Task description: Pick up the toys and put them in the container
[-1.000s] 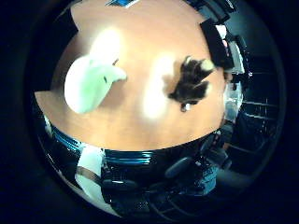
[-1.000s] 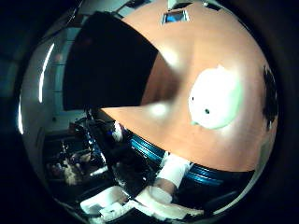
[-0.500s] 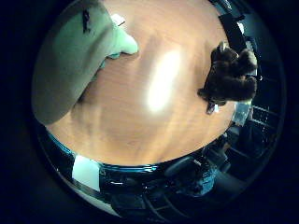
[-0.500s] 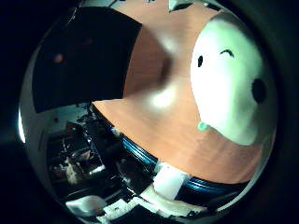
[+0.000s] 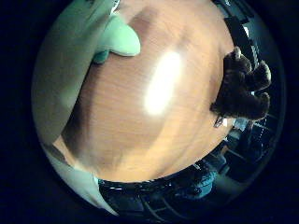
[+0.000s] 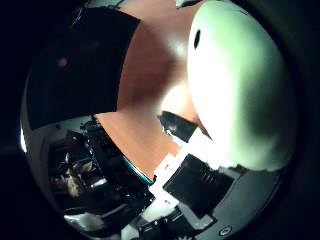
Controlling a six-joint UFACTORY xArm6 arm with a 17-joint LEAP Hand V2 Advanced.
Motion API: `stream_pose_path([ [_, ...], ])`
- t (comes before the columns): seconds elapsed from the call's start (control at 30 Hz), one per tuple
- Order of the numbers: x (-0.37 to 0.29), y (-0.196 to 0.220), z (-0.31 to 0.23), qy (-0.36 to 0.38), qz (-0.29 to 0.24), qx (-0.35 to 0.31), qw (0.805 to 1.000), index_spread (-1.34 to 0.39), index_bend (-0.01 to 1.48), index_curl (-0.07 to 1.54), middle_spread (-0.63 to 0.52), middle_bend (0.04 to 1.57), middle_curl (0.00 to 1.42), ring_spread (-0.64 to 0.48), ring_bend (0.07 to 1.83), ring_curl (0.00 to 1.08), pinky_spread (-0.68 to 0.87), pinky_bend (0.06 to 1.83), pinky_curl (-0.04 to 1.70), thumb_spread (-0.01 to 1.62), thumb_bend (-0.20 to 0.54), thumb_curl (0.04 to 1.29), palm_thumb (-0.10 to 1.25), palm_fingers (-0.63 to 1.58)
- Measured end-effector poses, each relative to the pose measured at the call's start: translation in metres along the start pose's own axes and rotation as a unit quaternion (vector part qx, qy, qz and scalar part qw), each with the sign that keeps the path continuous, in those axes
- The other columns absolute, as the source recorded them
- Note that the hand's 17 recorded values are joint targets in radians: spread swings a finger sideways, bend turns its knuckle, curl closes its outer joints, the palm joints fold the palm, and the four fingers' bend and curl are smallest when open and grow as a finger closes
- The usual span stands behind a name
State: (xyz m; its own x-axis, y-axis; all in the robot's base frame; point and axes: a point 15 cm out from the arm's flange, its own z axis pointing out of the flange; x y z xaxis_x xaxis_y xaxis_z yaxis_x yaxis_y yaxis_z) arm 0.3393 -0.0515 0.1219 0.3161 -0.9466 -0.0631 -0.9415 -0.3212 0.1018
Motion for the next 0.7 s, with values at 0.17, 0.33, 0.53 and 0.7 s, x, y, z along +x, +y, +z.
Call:
stream_pose_path([
  [0.17,-0.002,0.007,-0.003,-0.004,-0.004,-0.016,1.000,-0.43,0.34,0.37,-0.32,0.73,0.56,-0.32,0.91,0.48,-0.37,0.86,0.42,0.97,-0.018,0.34,0.74,1.24],
  [0.33,-0.005,0.019,-0.016,-0.011,-0.008,-0.045,0.999,-0.39,0.62,0.58,-0.25,0.94,0.66,-0.27,1.10,0.56,-0.37,1.06,0.54,0.97,-0.020,0.35,0.77,1.23],
  [0.53,-0.013,0.019,-0.065,-0.003,-0.017,-0.040,0.999,-0.30,0.92,0.76,-0.17,1.19,0.75,-0.23,1.28,0.65,-0.26,1.21,0.67,0.97,-0.002,0.42,0.97,1.20],
  [0.7,-0.017,0.024,-0.107,0.007,-0.013,-0.022,1.000,-0.25,1.02,0.81,-0.16,1.29,0.79,-0.22,1.36,0.70,-0.22,1.27,0.75,0.95,-0.012,0.52,1.07,1.12],
])
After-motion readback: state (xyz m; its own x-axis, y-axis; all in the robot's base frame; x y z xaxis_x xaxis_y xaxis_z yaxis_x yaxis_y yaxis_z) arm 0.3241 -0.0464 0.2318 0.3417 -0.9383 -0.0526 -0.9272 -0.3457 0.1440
